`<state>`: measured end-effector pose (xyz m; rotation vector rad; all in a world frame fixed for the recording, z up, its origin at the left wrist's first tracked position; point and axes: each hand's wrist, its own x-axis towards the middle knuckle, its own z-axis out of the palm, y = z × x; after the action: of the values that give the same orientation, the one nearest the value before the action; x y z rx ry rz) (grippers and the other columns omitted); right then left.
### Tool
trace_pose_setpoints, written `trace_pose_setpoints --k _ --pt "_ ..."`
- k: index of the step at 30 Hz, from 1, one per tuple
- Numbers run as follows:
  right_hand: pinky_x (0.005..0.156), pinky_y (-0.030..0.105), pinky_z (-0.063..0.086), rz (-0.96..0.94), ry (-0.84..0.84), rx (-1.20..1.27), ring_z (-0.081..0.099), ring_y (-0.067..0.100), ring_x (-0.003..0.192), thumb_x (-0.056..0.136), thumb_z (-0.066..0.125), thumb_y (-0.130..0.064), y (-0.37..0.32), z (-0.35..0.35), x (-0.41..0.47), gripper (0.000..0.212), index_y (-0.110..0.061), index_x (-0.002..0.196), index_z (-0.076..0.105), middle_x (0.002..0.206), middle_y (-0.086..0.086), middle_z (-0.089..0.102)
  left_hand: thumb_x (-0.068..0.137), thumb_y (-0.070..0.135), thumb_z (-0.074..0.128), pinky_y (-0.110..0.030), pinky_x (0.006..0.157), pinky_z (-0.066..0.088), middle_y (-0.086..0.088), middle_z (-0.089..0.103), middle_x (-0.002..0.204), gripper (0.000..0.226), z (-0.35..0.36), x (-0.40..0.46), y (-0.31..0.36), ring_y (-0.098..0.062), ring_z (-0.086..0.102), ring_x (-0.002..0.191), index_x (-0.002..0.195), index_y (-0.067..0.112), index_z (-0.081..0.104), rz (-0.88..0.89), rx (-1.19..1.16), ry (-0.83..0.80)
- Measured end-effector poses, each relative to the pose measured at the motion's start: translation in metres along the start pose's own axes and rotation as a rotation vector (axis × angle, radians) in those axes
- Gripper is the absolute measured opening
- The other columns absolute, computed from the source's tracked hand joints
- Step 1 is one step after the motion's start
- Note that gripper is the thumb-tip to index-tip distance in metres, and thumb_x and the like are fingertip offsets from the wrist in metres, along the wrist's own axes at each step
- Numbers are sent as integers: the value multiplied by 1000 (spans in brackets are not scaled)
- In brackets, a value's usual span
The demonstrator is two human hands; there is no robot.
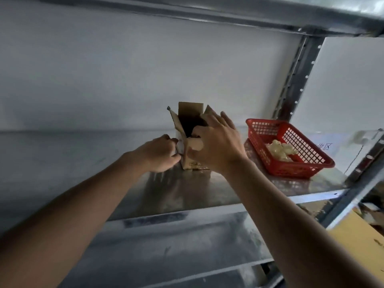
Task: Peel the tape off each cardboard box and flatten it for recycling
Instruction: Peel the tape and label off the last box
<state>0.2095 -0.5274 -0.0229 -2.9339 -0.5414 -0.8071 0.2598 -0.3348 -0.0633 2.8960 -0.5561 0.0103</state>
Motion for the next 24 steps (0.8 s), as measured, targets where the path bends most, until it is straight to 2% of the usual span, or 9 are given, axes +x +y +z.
trace_pose_setpoints --k 3,5,8,12,16,18,21,22,24 --pt "120 52 35 79 -376 -26 35 41 146 86 72 -58 1 -1 12 75 -42 153 42 159 13 38 105 53 44 -46 102 51 -6 50 146 55 2 -8 -3 -26 57 125 145 16 48 -47 41 -2" --pt "119 59 34 121 -483 30 28 50 147 93 66 -47 3 5 14 76 -46 159 27 162 18 29 105 56 40 -47 105 49 -8 47 150 59 1 -14 -7 -27 53 130 149 16 44 -52 53 0" --pt "113 59 41 135 -411 58 39 46 139 104 55 -36 -1 12 10 70 -50 161 17 150 14 44 106 55 37 -44 106 46 -9 47 151 61 -1 -23 -13 -28 52 133 151 14 42 -41 60 0" --pt "104 55 50 178 -249 78 45 41 133 104 53 -20 -16 16 -5 84 -61 157 2 140 6 52 107 56 35 -43 106 44 -10 47 152 62 -2 -40 -25 -29 51 134 152 14 42 -19 67 -4" --pt "86 49 57 216 -45 316 60 37 118 108 44 -28 -29 18 -19 64 -60 156 17 146 6 55 107 58 31 -39 98 44 -13 50 148 64 1 -58 -32 -29 53 130 152 13 42 -31 -57 30" --pt "89 52 59 280 59 590 63 31 117 113 33 -28 -38 18 -24 49 -49 158 31 141 6 61 105 62 25 -38 95 43 -13 52 151 68 3 -66 -32 -30 55 129 154 18 40 -46 -236 103" --pt "85 36 61 407 119 1086 61 22 114 111 31 -9 -57 16 -33 50 -30 155 43 132 3 63 95 81 21 -49 117 36 -2 33 167 78 7 -83 -30 -27 40 148 162 41 19 -76 -636 201" --pt "85 37 62 449 114 1251 61 24 114 111 31 -5 -64 15 -36 51 -28 154 44 130 2 61 93 84 23 -48 118 36 1 32 167 76 8 -87 -30 -24 39 147 160 49 17 -47 -750 241" --pt "89 57 61 529 73 1499 60 34 119 112 33 -6 -75 14 -42 49 -33 151 46 131 3 55 95 81 28 -35 112 42 -1 31 164 67 4 -93 -30 -15 40 140 156 53 23 8 -863 334"
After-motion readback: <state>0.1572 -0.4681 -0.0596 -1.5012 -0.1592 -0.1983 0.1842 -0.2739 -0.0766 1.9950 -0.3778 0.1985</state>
